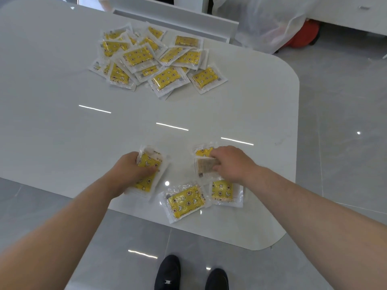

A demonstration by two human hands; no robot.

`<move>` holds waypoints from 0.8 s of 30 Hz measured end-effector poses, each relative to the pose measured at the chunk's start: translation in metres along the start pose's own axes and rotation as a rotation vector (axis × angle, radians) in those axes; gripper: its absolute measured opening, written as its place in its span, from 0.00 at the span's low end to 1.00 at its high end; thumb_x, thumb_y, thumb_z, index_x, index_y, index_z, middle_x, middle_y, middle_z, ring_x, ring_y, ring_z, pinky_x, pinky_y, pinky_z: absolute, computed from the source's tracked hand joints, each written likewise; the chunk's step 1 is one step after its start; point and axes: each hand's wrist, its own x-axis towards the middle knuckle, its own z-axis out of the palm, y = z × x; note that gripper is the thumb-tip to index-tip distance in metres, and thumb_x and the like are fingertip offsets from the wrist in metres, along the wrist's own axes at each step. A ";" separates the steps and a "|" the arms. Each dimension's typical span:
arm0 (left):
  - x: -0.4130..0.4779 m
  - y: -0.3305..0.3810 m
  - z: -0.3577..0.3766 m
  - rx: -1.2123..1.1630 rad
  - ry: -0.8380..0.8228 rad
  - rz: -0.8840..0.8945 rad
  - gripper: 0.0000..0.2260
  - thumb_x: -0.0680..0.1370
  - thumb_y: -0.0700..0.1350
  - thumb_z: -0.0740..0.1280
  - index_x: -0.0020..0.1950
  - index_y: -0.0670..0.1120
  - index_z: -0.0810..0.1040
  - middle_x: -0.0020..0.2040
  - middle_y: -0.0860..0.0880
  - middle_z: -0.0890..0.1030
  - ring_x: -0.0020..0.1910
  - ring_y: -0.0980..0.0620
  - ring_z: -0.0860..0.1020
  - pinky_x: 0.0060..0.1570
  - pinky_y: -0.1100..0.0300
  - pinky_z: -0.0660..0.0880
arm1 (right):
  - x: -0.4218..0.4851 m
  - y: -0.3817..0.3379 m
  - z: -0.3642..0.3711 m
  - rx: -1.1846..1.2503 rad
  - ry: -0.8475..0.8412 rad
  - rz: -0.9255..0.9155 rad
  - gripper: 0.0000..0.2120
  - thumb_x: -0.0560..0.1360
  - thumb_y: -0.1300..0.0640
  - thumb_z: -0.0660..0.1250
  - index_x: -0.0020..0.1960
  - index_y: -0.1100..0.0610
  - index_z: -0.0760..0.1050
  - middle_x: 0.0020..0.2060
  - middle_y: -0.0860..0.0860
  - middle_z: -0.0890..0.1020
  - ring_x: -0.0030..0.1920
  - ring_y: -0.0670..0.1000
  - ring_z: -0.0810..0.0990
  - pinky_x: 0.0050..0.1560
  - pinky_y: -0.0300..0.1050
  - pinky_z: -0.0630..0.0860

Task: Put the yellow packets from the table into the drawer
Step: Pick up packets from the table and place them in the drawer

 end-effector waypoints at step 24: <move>-0.012 -0.025 -0.017 -0.108 0.003 -0.093 0.09 0.71 0.36 0.73 0.49 0.42 0.79 0.44 0.43 0.84 0.41 0.44 0.84 0.40 0.53 0.80 | -0.006 -0.064 0.053 -0.295 -0.214 -0.217 0.24 0.73 0.54 0.68 0.66 0.55 0.66 0.58 0.54 0.72 0.59 0.57 0.68 0.60 0.50 0.65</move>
